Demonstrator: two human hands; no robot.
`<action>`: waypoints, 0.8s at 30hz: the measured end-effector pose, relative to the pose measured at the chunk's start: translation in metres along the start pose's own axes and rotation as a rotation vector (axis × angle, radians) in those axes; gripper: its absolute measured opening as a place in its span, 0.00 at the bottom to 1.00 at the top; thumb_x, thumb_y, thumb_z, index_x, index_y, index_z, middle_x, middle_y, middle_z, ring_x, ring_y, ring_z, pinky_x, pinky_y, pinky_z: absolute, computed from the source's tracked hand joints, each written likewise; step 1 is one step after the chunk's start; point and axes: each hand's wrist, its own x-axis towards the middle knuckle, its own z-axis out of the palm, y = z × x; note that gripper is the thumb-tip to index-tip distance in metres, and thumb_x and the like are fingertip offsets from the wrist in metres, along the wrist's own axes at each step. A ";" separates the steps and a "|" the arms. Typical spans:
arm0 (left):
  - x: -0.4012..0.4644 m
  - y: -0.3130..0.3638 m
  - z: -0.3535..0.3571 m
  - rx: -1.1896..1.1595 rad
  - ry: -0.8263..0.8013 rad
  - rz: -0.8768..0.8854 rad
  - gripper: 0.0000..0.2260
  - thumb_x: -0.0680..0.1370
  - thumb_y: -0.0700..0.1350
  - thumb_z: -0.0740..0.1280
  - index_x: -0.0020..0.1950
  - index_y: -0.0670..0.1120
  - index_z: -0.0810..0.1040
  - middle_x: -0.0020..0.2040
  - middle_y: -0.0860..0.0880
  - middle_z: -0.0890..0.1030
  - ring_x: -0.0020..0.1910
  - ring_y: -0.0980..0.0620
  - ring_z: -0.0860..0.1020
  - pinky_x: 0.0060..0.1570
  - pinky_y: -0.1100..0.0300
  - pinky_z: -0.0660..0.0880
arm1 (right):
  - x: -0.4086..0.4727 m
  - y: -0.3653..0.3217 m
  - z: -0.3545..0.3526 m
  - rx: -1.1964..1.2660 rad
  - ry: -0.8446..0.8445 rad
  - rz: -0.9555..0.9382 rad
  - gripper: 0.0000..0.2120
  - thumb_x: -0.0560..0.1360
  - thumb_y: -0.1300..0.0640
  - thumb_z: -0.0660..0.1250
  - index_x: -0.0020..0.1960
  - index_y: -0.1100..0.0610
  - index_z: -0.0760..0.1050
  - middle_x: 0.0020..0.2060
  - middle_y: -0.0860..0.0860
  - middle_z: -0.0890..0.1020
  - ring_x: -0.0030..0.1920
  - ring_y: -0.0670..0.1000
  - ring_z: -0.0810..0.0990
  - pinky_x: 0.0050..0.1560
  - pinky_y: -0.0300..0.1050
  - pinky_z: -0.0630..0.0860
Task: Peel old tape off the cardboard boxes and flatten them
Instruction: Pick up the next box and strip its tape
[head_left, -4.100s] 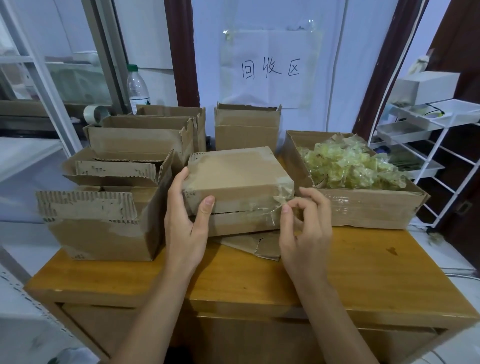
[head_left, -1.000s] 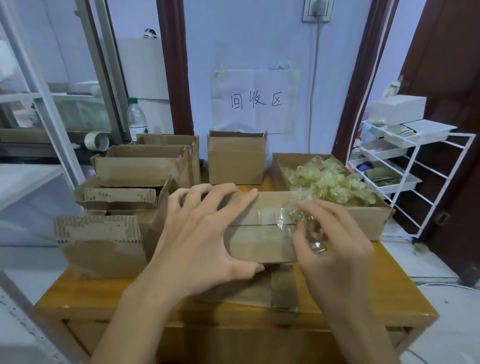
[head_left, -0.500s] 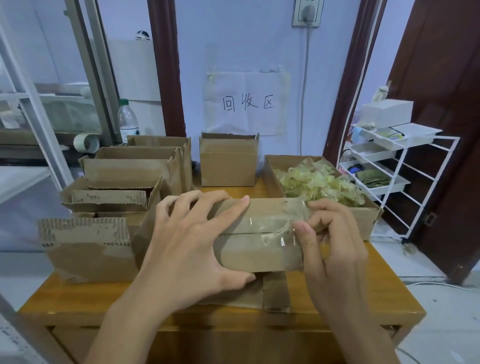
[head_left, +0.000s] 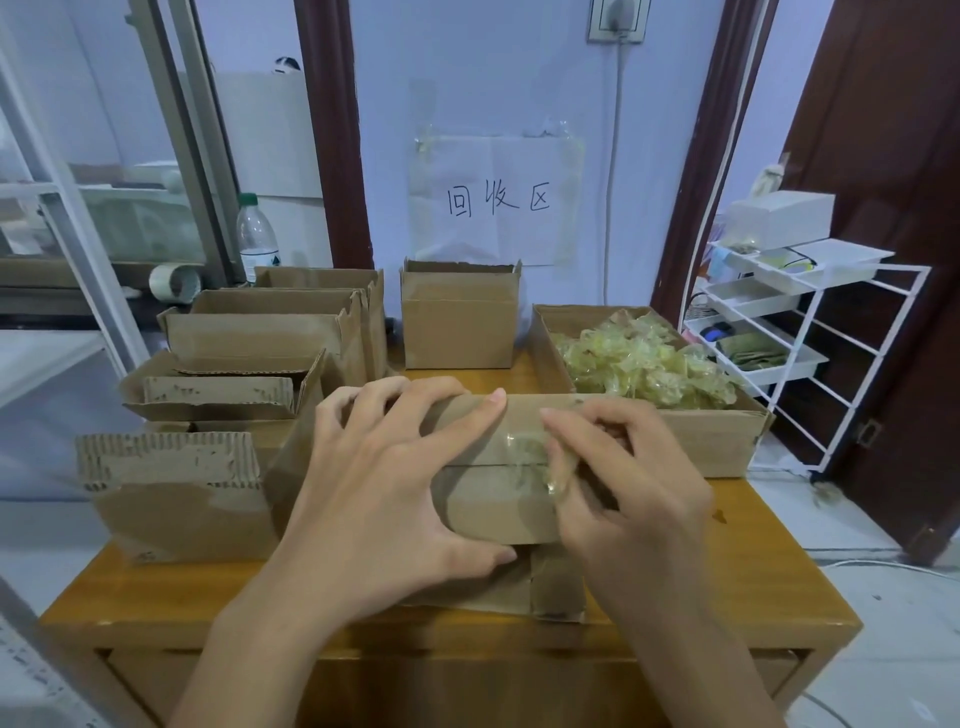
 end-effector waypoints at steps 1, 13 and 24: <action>0.000 0.000 0.000 -0.004 0.003 -0.001 0.46 0.64 0.78 0.65 0.79 0.63 0.66 0.71 0.58 0.72 0.70 0.50 0.67 0.70 0.44 0.59 | 0.000 0.000 0.003 0.004 -0.018 -0.010 0.10 0.74 0.72 0.74 0.54 0.66 0.85 0.48 0.55 0.82 0.47 0.48 0.78 0.51 0.31 0.74; 0.005 0.009 0.000 0.038 -0.060 0.019 0.41 0.66 0.75 0.64 0.77 0.62 0.71 0.69 0.58 0.73 0.69 0.48 0.69 0.70 0.40 0.62 | -0.009 -0.001 -0.009 -0.032 -0.521 0.020 0.36 0.83 0.34 0.56 0.78 0.61 0.69 0.58 0.49 0.71 0.56 0.49 0.71 0.58 0.39 0.71; 0.003 0.004 0.002 0.050 -0.025 0.011 0.46 0.63 0.79 0.65 0.78 0.62 0.70 0.70 0.57 0.73 0.69 0.49 0.68 0.69 0.46 0.57 | -0.009 0.005 0.003 0.116 -0.159 0.117 0.16 0.74 0.52 0.76 0.59 0.55 0.80 0.46 0.44 0.79 0.48 0.46 0.76 0.51 0.46 0.77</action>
